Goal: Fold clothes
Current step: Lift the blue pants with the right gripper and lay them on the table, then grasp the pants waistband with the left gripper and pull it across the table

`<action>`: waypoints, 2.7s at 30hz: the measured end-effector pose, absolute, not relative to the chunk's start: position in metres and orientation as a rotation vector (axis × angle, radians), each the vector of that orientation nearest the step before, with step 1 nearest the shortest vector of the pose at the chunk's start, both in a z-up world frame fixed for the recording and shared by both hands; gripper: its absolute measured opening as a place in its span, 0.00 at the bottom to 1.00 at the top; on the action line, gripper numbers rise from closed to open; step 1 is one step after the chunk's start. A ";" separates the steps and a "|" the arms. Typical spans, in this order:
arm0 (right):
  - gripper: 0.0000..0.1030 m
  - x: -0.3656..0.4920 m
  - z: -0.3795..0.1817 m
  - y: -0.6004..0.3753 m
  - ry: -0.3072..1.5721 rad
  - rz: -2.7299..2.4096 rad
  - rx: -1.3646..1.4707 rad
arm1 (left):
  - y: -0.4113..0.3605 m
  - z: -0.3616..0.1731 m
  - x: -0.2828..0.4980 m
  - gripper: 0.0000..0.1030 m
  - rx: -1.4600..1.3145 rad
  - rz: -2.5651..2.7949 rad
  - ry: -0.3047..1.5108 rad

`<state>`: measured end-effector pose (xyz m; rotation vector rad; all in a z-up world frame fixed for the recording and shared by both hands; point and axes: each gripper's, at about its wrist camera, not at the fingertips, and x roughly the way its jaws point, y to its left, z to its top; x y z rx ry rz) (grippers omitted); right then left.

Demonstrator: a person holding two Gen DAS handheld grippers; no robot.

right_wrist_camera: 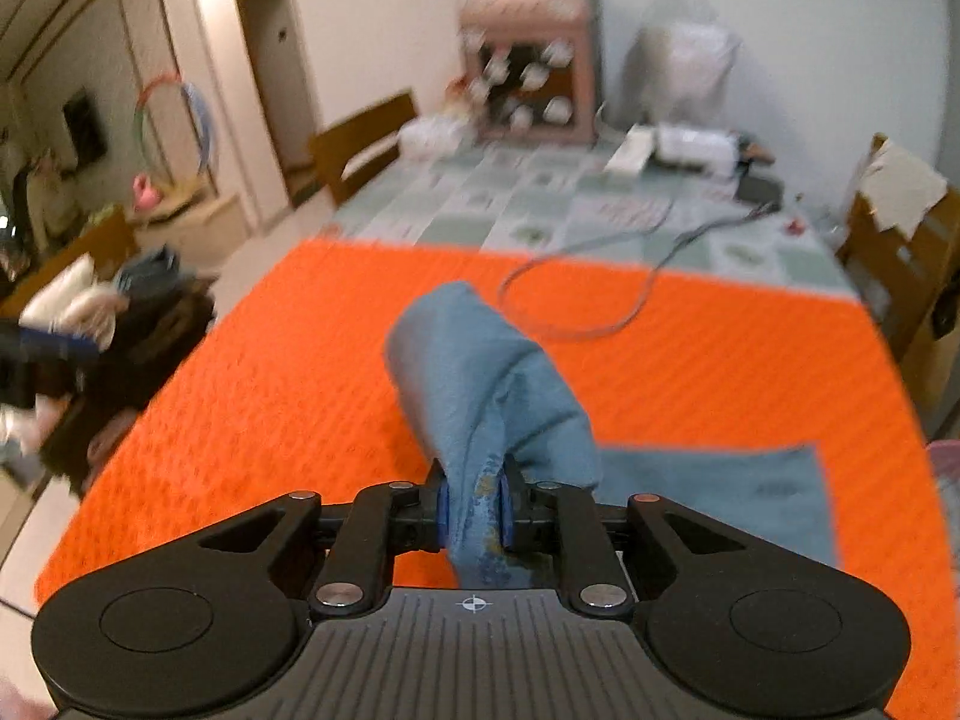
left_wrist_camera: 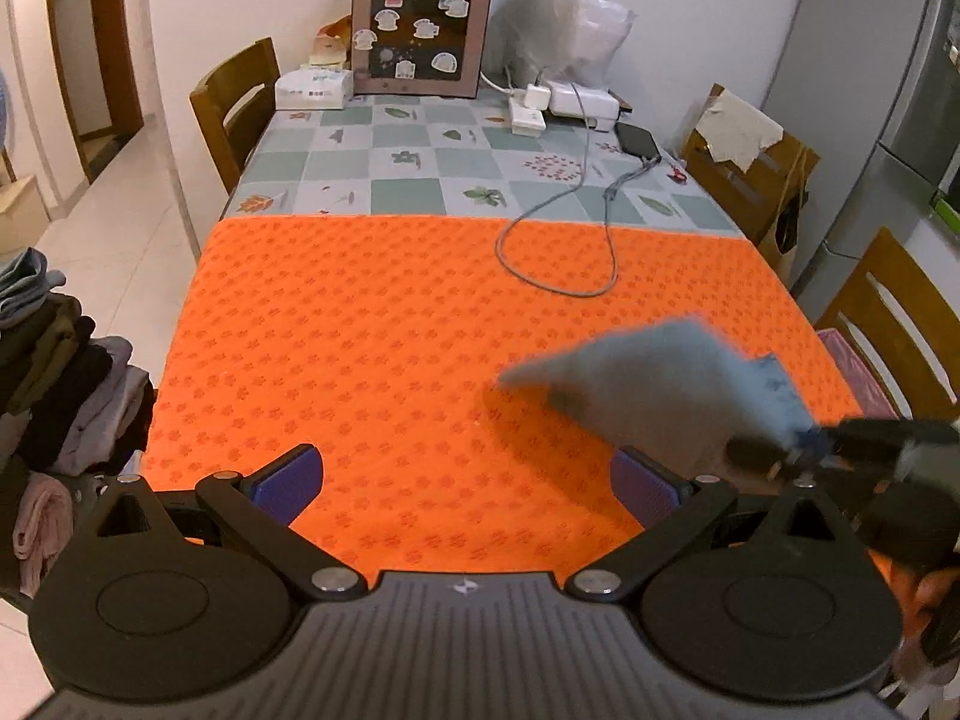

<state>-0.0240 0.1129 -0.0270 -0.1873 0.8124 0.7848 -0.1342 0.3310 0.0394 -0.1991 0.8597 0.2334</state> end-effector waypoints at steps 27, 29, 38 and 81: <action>0.56 -0.011 -0.015 -0.056 0.963 0.547 -0.143 | 0.129 -0.055 -0.052 1.00 -0.084 -0.149 0.922; 0.56 -0.006 -0.015 -0.072 0.969 0.534 -0.148 | 0.113 -0.064 -0.045 0.99 -0.071 -0.137 0.919; 0.56 0.017 -0.017 -0.121 0.983 0.522 -0.177 | 0.081 -0.115 -0.019 0.82 -0.030 -0.009 0.976; 0.56 -0.043 -0.085 0.157 1.017 0.822 -0.307 | 0.477 -0.031 -0.241 0.64 -0.419 0.812 0.795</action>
